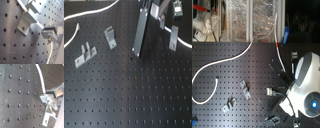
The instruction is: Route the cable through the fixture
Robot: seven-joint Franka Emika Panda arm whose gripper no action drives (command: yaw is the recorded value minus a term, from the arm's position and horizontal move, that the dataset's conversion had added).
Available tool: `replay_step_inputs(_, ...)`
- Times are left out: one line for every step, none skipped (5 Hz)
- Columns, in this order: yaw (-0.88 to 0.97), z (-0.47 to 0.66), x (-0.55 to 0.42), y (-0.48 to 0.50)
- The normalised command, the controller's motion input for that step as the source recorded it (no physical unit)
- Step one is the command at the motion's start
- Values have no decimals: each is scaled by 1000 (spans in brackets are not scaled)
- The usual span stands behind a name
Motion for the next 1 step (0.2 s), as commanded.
replay_step_inputs(60, 78, -257, -113)
